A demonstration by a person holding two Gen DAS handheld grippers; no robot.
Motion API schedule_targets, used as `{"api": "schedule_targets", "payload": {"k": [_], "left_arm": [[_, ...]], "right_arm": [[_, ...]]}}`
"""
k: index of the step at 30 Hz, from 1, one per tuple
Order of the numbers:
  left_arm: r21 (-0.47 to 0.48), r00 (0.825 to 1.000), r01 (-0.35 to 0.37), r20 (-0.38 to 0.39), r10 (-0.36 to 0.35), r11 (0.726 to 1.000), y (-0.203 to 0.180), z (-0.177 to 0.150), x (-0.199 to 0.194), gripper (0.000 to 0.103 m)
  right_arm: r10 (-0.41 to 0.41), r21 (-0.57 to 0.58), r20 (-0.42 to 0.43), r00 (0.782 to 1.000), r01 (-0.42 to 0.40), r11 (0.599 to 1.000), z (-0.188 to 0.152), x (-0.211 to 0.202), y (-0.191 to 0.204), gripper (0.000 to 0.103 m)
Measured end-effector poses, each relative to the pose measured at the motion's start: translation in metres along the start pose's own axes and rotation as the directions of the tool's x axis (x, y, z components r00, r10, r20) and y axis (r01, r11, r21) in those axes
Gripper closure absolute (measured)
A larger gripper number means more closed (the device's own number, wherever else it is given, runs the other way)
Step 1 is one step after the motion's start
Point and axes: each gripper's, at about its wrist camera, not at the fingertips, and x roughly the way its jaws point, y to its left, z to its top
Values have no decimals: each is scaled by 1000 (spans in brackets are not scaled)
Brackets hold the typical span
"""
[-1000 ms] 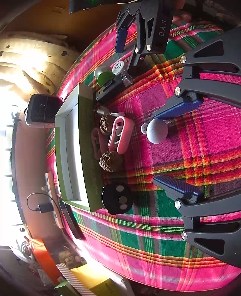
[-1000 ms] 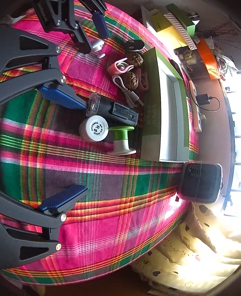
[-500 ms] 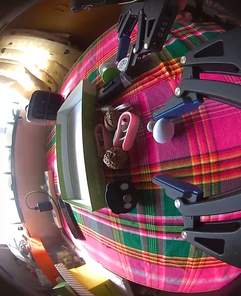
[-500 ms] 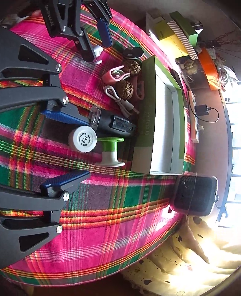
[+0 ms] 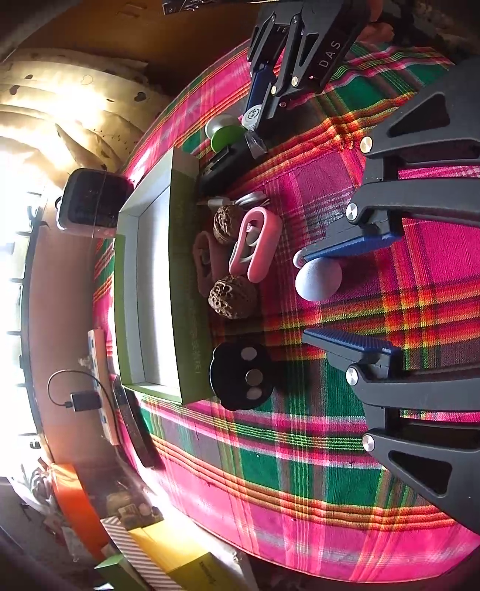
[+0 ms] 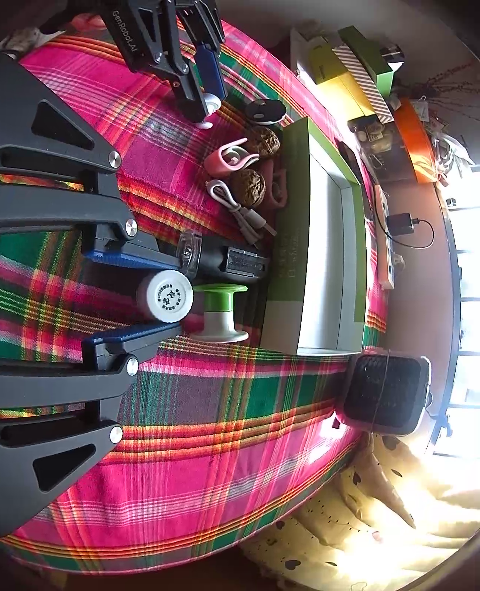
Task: Organize objects
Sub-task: 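Close left tool on the white knob while right tool closes on the white container, then carry the white knob and white container with both tools over the open white box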
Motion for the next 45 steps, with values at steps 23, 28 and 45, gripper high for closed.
{"api": "schedule_targets", "payload": {"k": [23, 28, 45], "left_arm": [[-18, 1000, 9, -7, -10, 1000, 8, 0, -1, 83], [-12, 1000, 19, 2, -19, 1000, 7, 5, -7, 83], [6, 997, 44, 64, -44, 999, 14, 69, -13, 83]], "right_arm": [[9, 23, 6, 1000, -9, 1000, -3, -5, 2, 75], [8, 21, 33, 999, -9, 1000, 2, -17, 3, 75], [68, -15, 106, 992, -67, 998, 67, -27, 15, 75]]}}
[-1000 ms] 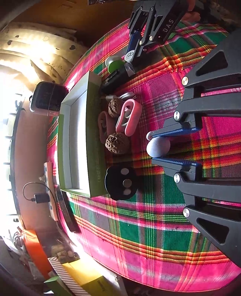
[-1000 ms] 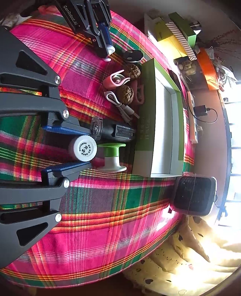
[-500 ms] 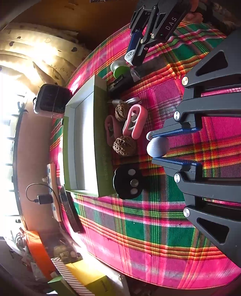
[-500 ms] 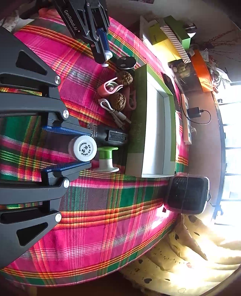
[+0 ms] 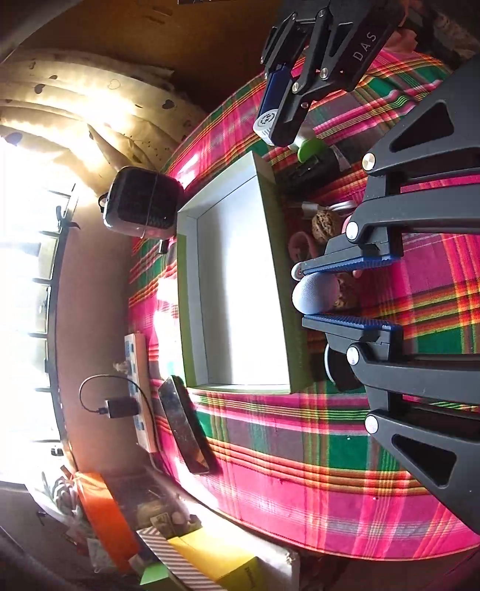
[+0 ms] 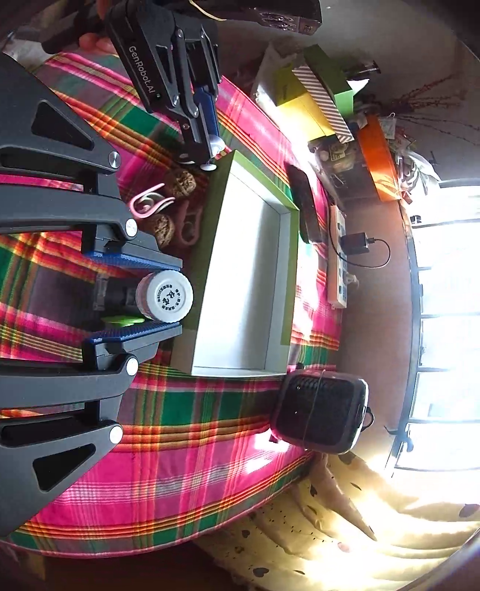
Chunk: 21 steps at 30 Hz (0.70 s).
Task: Organize objects
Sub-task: 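Carry the white knob and white container with both tools over the open white box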
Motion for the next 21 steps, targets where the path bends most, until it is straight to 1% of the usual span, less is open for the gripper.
{"api": "schedule_targets", "payload": {"k": [2, 4, 8, 13, 16, 18, 21], "left_arm": [[6, 1000, -2, 9, 2, 1000, 1, 8, 3, 83], [-14, 1000, 1, 3, -1, 1000, 6, 17, 7, 83], [-11, 1000, -2, 11, 2, 1000, 10, 33, 14, 83], [-41, 1000, 4, 11, -3, 999, 20, 55, 29, 83], [-27, 1000, 0, 5, 1, 1000, 21, 65, 42, 83], [-29, 1000, 15, -15, -16, 999, 23, 69, 53, 83], [-20, 999, -8, -34, 7, 1000, 24, 75, 69, 83]], "right_arm": [[11, 10, 5, 1000, -11, 1000, 10, 5, -2, 75], [17, 15, 6, 1000, -17, 1000, 20, 10, -4, 75], [13, 23, -1, 1000, -13, 1000, 38, 24, -9, 75], [6, 25, -8, 1000, -6, 1000, 59, 43, -11, 75], [9, 33, -33, 999, -8, 999, 67, 61, -12, 75], [14, 43, -58, 998, -12, 999, 71, 76, -14, 75], [13, 54, -85, 996, -8, 998, 74, 95, -18, 75]]}}
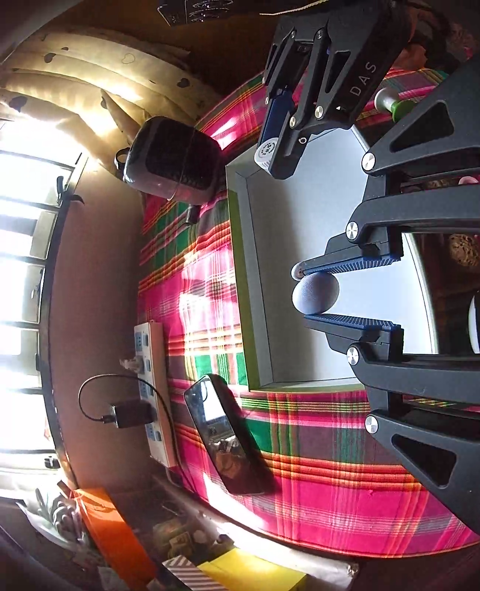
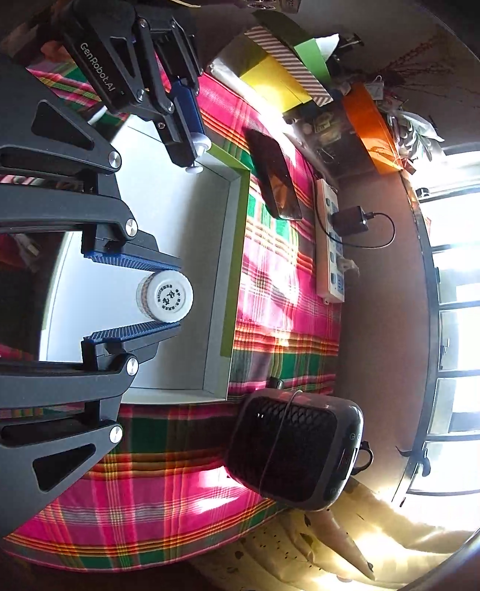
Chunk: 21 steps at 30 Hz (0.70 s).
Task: Organize objects
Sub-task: 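Carry the white knob and white container with both tools over the open white box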
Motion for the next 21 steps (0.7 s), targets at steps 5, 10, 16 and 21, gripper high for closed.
{"api": "schedule_targets", "payload": {"k": [5, 10, 16, 21], "left_arm": [[-11, 1000, 5, -28, -5, 1000, 4, 8, 24, 83], [-11, 998, -1, -59, 0, 1000, 8, 14, 45, 83], [-15, 997, 0, -83, -1, 1000, 10, 18, 62, 83], [-11, 995, -1, -98, 0, 1000, 9, 19, 69, 83]], "right_arm": [[-7, 7, -52, 999, 7, 1000, 3, 28, -5, 74], [-22, 5, -80, 997, 22, 1000, 7, 45, -10, 75], [-35, -8, -89, 995, 35, 999, 12, 55, -10, 74], [-40, -10, -102, 994, 39, 999, 12, 60, -8, 74]]}}
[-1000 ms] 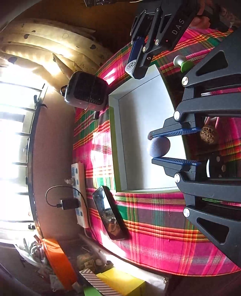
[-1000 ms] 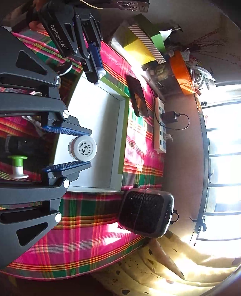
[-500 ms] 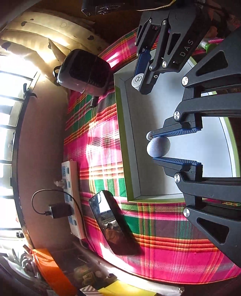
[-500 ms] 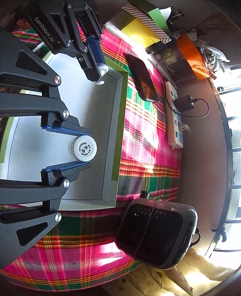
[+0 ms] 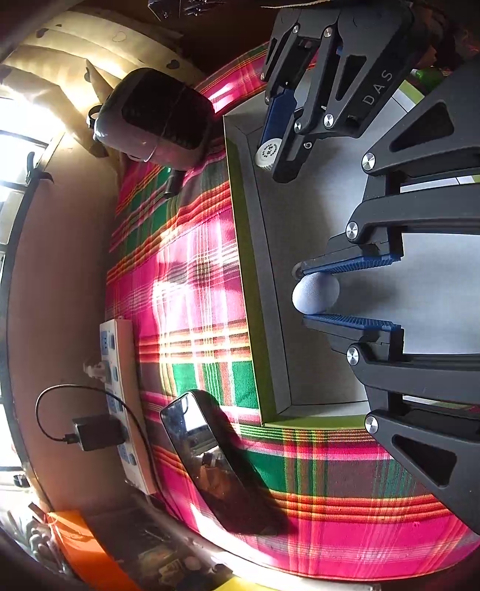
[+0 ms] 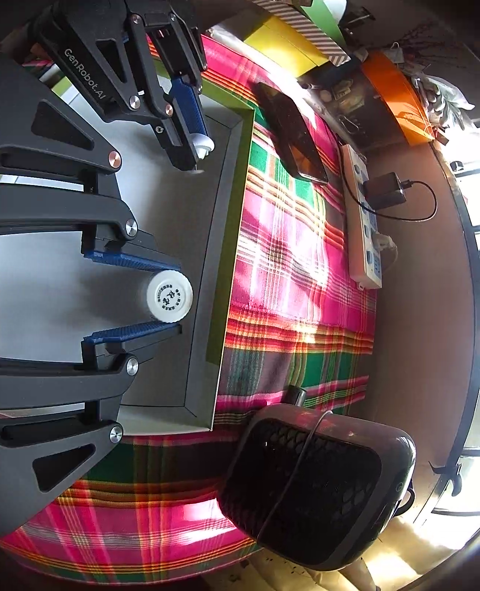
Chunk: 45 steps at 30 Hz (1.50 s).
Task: Organize objects
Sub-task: 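Carry the white knob and white container with both tools over the open white box, then open left tool to drop the knob while right tool releases the container into the box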
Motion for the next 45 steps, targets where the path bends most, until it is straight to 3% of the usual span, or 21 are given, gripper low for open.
{"api": "schedule_targets", "payload": {"k": [16, 22, 27, 33, 45], "left_arm": [[10, 1000, -9, -11, 9, 1000, 0, 2, 5, 83], [31, 1000, -1, -18, 2, 1000, -4, 3, 6, 75], [44, 1000, 3, -23, -2, 999, -8, 2, 6, 68], [50, 1000, 8, -24, -6, 999, -11, 0, 3, 62], [29, 999, 12, 38, -13, 999, -10, -12, -33, 61]], "right_arm": [[-9, 5, -20, 1000, 9, 1000, 3, 6, 2, 74], [-11, 11, -20, 1000, 12, 1000, 3, 6, 1, 74], [-12, 10, -22, 1000, 12, 1000, 2, 5, 2, 61], [-18, 11, -17, 1000, 18, 1000, 0, 2, 2, 58], [-24, 39, 45, 999, 22, 999, -15, -34, 0, 55]]}}
